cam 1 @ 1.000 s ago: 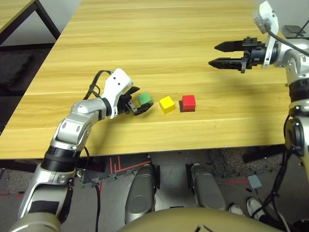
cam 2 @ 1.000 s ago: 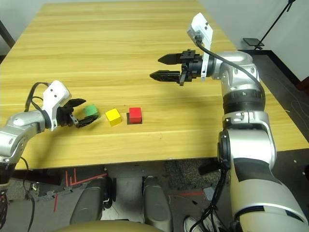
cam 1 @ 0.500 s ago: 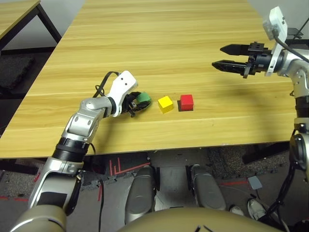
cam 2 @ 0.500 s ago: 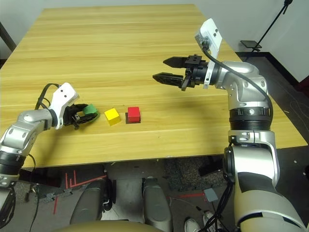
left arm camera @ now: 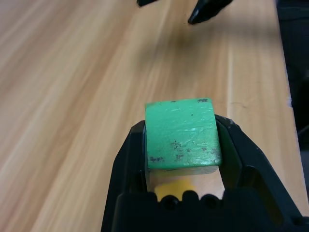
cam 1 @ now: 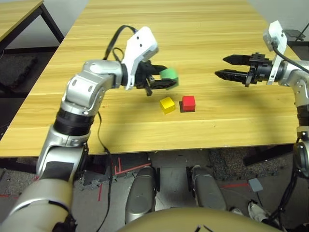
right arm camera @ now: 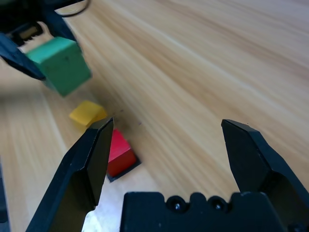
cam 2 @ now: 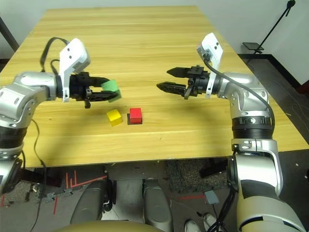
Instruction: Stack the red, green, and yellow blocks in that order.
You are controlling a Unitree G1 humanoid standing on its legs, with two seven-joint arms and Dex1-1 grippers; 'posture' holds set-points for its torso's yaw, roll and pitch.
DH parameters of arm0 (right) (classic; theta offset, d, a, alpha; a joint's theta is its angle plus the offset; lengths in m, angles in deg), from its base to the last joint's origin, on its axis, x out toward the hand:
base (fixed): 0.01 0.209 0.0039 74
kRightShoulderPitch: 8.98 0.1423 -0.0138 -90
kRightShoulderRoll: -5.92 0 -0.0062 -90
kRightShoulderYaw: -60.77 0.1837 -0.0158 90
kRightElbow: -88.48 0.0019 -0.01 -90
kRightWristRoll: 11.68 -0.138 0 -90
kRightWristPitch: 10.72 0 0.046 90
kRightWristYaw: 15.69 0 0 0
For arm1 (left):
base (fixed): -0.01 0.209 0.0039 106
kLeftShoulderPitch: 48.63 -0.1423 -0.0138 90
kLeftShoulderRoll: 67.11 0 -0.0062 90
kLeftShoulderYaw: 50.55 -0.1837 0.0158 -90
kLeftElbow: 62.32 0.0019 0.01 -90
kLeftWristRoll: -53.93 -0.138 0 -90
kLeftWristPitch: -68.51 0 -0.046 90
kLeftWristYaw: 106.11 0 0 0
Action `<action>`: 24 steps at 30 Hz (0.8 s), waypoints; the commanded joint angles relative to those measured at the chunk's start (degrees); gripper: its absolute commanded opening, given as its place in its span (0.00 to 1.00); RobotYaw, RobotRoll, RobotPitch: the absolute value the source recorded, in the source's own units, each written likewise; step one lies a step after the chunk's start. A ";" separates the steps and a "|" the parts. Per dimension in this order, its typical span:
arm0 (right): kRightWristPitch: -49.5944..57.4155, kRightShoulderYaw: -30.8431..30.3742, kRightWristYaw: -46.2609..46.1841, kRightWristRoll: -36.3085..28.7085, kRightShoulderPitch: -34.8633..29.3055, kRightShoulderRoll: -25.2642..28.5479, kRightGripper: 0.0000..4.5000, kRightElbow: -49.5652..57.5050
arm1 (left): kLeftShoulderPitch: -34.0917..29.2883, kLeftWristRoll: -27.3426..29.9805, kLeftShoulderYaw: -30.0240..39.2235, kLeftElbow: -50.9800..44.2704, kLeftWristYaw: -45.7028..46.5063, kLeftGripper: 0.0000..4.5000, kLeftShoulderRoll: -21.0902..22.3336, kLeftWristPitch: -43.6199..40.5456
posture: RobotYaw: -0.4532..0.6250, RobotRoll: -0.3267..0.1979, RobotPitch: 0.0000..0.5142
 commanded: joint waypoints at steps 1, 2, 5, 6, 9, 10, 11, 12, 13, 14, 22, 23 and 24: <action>2.33 -0.03 0.78 -3.18 -3.25 0.72 1.00 5.82 | 2.19 -2.46 -2.51 7.61 -2.17 0.46 -3.28 7.14 | 0.57 0.40 0.14; 2.91 -0.21 1.52 -4.07 -4.39 1.21 1.00 7.74 | 2.58 -3.06 -2.87 9.54 -2.86 0.46 -4.06 8.91 | 0.56 0.40 0.14; 5.03 -0.24 2.43 -6.80 -7.59 2.23 1.00 13.50 | 3.39 -4.66 -3.78 14.33 -4.70 0.46 -5.83 13.09 | 0.53 0.40 0.15; 5.77 -0.08 2.19 -7.53 -8.45 2.40 1.00 15.06 | 3.56 -5.35 -4.22 15.65 -5.27 0.46 -6.21 14.48 | 0.53 0.40 0.15; 7.30 0.40 0.96 -9.04 -10.09 2.75 1.00 17.91 | 3.78 -6.51 -4.51 18.64 -6.27 0.46 -7.65 17.16 | 0.51 0.40 0.15; 7.41 0.49 0.76 -9.38 -10.53 2.93 1.00 18.44 | 3.81 -6.79 -4.42 19.54 -6.51 0.46 -8.20 17.98 | 0.51 0.40 0.15; 7.48 0.55 0.53 -9.69 -10.91 3.12 1.00 18.88 | 3.81 -7.14 -4.33 20.25 -6.74 0.46 -8.60 18.64 | 0.50 0.40 0.15; 7.56 0.58 0.32 -9.94 -11.23 3.30 1.00 19.22 | 3.82 -7.58 -4.35 20.93 -7.05 0.46 -8.84 19.37 | 0.50 0.40 0.15; 7.67 0.66 0.16 -10.15 -11.53 3.48 1.00 19.53 | 3.85 -8.12 -4.47 21.77 -7.35 0.46 -9.07 20.55 | 0.49 0.40 0.16; 7.74 0.80 -0.03 -10.34 -11.84 3.66 1.00 19.76 | 3.90 -8.76 -4.68 22.76 -7.70 0.46 -9.31 21.75 | 0.49 0.40 0.16; 7.17 1.17 -1.22 -11.80 -13.65 5.17 1.00 20.03 | 5.04 -12.00 -4.50 29.45 -8.53 0.46 -12.05 27.86 | 0.47 0.39 0.18; 7.16 1.22 -1.33 -11.88 -13.74 5.25 1.00 20.03 | 5.21 -12.21 -4.40 30.14 -8.53 0.46 -12.35 28.28 | 0.47 0.39 0.18; 7.07 1.24 -1.34 -11.92 -13.81 5.35 1.00 19.94 | 5.40 -12.40 -4.29 30.92 -8.48 0.46 -12.67 28.64 | 0.47 0.39 0.18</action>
